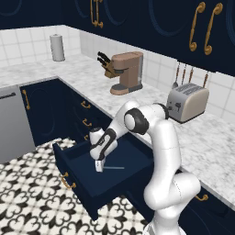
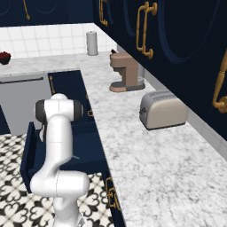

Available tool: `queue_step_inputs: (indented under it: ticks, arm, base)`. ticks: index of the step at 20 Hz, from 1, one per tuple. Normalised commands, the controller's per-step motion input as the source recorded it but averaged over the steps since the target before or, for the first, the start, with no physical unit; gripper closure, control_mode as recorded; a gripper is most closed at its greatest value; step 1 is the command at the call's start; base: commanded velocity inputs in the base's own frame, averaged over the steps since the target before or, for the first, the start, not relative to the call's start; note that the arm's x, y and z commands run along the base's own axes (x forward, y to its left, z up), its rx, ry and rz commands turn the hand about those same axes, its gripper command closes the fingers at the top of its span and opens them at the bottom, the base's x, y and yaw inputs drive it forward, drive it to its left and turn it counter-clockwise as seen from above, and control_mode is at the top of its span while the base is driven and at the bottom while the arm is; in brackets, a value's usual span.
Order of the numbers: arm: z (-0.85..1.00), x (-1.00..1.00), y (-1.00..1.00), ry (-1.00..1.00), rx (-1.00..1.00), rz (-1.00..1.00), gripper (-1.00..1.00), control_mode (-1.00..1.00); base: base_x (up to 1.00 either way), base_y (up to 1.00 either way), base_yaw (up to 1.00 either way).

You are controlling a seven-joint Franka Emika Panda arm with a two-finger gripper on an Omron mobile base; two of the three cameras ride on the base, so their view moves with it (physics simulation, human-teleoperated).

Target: Take a straw from the drawer in front and place it inside the glass cup on the dining counter.

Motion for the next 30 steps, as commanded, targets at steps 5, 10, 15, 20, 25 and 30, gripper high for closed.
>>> queue_step_inputs:
  ticks: [5, 10, 15, 20, 25, 30]
  arm:
    - [-0.37, -0.03, 0.0, 0.0, 0.0, 0.0, -1.0, -1.0]
    - [-0.53, -0.31, 0.0, 0.0, 0.0, 0.0, 1.0, -1.0]
    - [-0.45, -0.32, 0.0, -0.02, 0.0, 0.0, 1.0, -1.0]
    - [-0.31, -0.28, -0.03, -0.04, 0.0, 0.0, 1.0, -1.0]
    - [-0.06, -0.13, 0.0, 0.0, 0.0, -0.01, 1.0, -1.0]
    - [0.44, -0.24, -0.01, 0.0, 0.02, -0.07, 1.0, -1.0]
  base:
    - [0.0, 0.0, 0.0]
    - [0.0, 0.0, 0.0]
    - [0.0, 0.0, 0.0]
    - [0.0, 0.0, 0.0]
    - [0.0, 0.0, 0.0]
    - [0.0, 0.0, 0.0]
